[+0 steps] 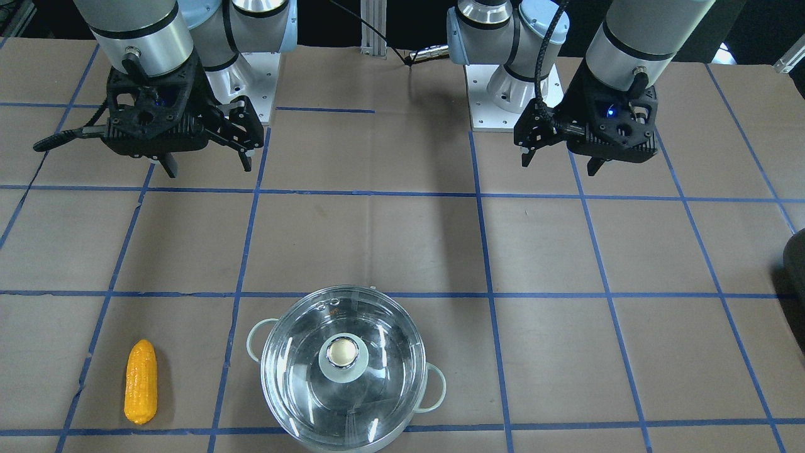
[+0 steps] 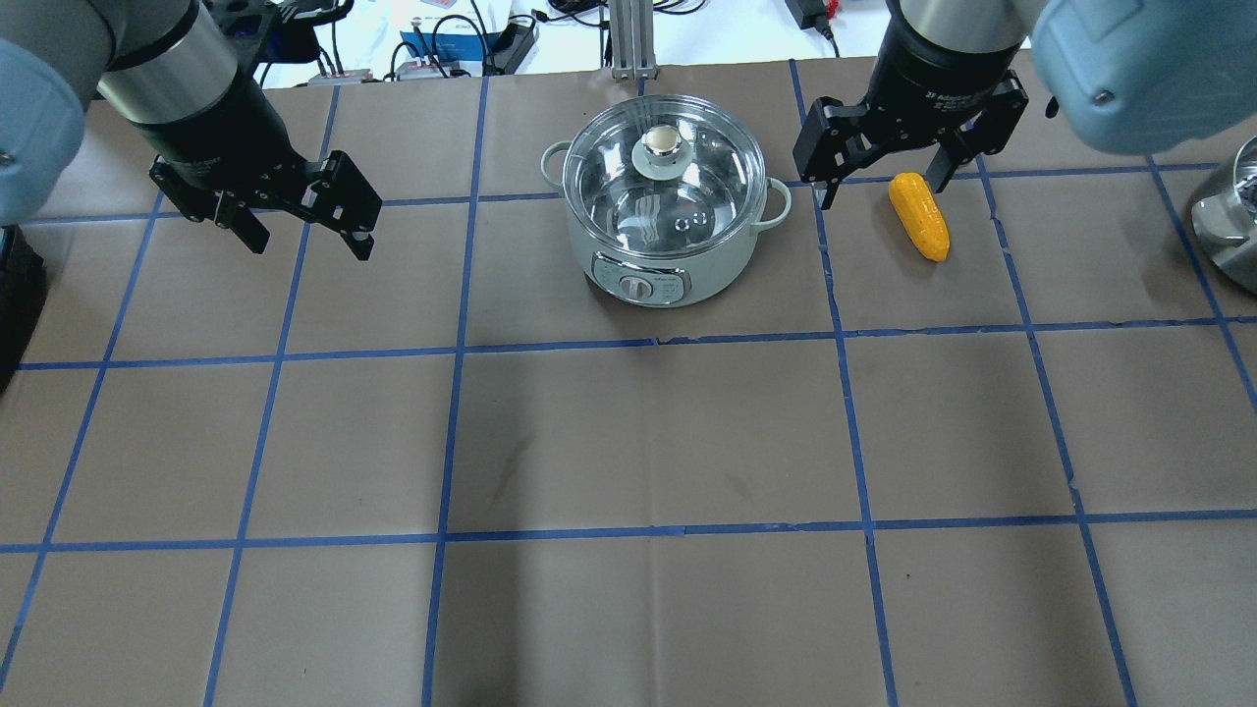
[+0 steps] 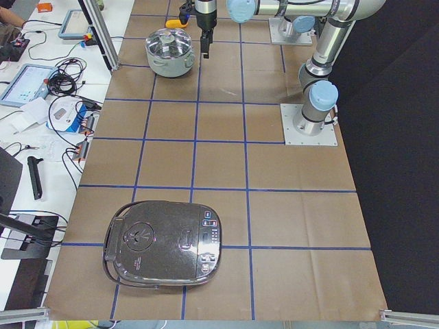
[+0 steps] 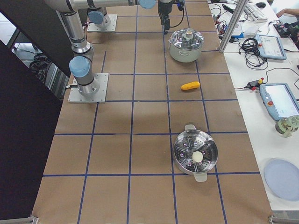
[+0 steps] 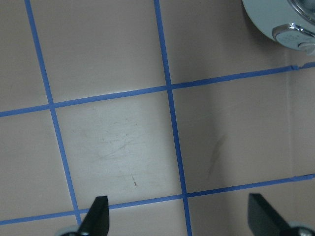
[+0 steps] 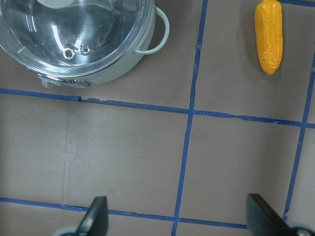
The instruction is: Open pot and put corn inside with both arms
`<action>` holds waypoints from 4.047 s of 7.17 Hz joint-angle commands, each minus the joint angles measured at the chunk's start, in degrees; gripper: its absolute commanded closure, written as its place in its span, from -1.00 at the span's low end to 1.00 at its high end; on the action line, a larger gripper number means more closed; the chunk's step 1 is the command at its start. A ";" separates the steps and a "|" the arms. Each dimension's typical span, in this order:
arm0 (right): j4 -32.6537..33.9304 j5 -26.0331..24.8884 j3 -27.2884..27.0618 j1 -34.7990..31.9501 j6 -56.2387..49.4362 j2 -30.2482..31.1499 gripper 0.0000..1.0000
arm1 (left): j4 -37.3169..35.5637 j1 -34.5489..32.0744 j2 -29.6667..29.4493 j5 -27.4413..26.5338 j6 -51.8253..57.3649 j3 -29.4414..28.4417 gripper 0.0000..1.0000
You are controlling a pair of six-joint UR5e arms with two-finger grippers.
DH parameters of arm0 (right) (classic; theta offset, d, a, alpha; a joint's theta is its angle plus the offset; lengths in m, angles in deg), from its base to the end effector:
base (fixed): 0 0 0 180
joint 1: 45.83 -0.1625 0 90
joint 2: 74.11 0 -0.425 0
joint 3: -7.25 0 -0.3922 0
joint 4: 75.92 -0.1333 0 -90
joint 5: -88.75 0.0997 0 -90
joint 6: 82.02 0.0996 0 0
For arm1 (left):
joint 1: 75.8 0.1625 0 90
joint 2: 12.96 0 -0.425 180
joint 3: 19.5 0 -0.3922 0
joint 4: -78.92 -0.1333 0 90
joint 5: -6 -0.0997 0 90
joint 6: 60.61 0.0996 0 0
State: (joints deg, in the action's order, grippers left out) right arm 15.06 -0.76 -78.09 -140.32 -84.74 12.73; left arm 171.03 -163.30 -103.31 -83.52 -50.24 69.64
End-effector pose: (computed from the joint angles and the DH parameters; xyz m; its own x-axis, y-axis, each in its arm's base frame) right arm 0.1744 -0.5073 0.5019 -0.9920 -0.1258 -0.0065 -0.1254 0.9911 -0.0436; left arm -0.1126 -0.4970 0.4886 -0.9905 0.1366 0.0133 0.1369 0.9902 0.0260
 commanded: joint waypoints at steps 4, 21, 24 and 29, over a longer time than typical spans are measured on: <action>0.68 0.21 0.17 2.44 -3.14 -0.17 -1.00 | -0.79 -1.87 -4.37 2.40 -3.32 -4.82 -1.00; 24.15 0.74 -3.34 15.65 -23.73 -18.52 0.80 | -22.15 -22.72 -40.35 -1.09 -29.53 -30.78 0.52; 10.37 0.39 -3.34 9.35 -12.79 -8.62 0.86 | -19.62 -22.37 -36.58 -1.09 -28.48 -30.87 0.52; 17.74 0.04 16.62 -10.16 13.85 -31.39 0.87 | -10.63 1.06 -31.11 -0.57 -16.45 -25.80 0.53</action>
State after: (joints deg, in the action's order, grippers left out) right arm 30.98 -0.58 -69.58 -146.64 -76.49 -10.04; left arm 159.30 -168.18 -134.57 -84.47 -68.86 41.30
